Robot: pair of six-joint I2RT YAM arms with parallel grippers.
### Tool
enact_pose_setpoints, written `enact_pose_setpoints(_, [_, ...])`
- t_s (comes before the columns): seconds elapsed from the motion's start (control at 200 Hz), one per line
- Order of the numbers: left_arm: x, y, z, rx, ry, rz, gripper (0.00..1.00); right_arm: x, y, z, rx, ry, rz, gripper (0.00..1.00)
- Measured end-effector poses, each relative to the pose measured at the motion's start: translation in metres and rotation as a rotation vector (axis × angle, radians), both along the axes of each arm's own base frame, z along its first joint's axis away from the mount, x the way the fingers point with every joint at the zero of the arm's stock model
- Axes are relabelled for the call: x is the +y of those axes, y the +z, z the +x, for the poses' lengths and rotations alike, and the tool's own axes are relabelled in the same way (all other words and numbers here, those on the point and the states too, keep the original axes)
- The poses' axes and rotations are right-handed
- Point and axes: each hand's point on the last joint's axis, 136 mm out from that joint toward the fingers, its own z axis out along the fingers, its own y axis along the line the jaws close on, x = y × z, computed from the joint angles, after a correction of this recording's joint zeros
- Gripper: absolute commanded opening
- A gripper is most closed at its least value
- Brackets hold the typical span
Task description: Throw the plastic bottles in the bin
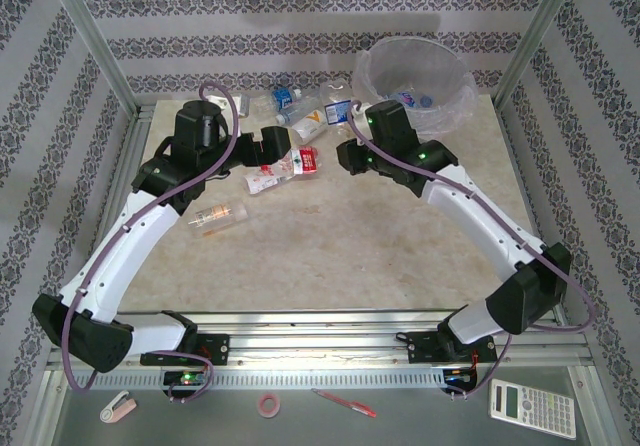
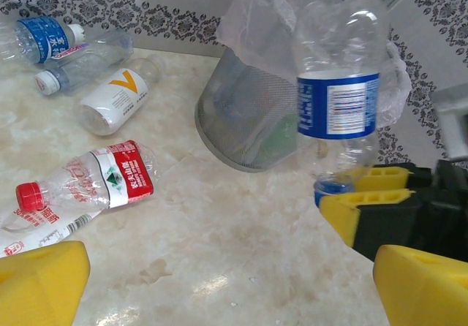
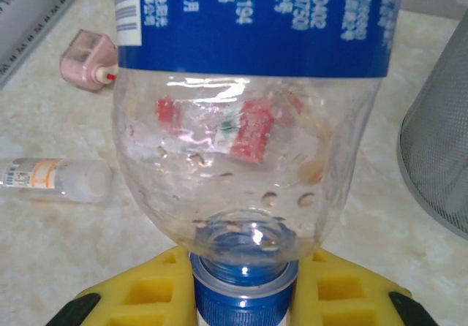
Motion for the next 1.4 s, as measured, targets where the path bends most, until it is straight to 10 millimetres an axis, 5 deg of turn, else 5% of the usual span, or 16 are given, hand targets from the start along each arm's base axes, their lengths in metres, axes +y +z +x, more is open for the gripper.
enact_pose_setpoints(0.225, [-0.001,0.001,0.003,-0.002,0.004,-0.011,1.0,-0.006,0.034,-0.007,-0.086,-0.007,0.045,0.0])
enact_pose_setpoints(0.629, [-0.009,0.003,0.007,-0.007,-0.016,-0.046,1.0,-0.029,0.125,-0.019,-0.353,-0.057,0.105,0.0])
enact_pose_setpoints(1.109, [-0.016,-0.002,0.014,0.022,-0.024,-0.078,1.0,-0.097,0.25,-0.048,-0.693,-0.186,0.152,0.0])
enact_pose_setpoints(1.399, [-0.017,0.004,0.017,0.01,-0.022,-0.085,1.0,-0.126,0.289,-0.068,-0.807,-0.247,0.173,0.0])
